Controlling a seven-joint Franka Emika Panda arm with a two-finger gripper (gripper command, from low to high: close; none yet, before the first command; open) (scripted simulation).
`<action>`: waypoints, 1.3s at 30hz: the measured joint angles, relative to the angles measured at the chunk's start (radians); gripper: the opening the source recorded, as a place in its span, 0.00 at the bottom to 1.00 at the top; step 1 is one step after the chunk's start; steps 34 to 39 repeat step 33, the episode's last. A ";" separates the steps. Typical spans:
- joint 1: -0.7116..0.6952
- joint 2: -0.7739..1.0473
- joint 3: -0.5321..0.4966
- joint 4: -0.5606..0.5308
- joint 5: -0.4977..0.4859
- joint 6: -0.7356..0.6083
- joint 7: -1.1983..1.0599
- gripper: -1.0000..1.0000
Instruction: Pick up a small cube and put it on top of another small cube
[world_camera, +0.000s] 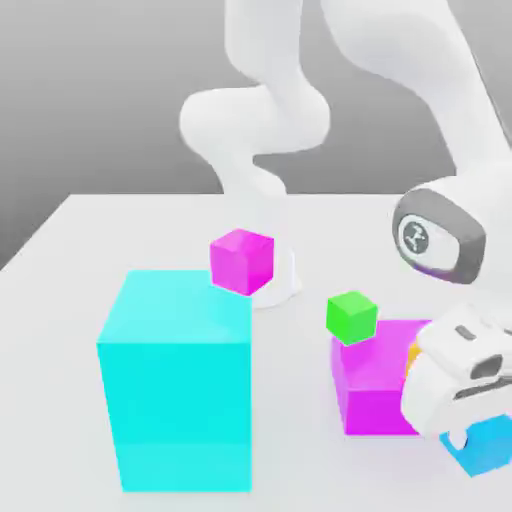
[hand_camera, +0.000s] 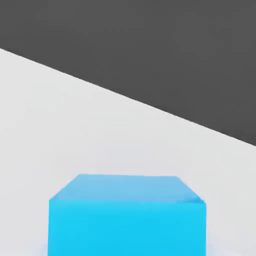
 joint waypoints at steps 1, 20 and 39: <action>-0.010 -0.035 -0.008 -0.011 0.004 -0.025 -0.006 0.00; -0.164 -0.720 -0.197 -0.217 0.177 -0.479 -0.193 0.00; -0.189 -0.858 -0.265 -0.390 0.231 -0.437 -0.249 1.00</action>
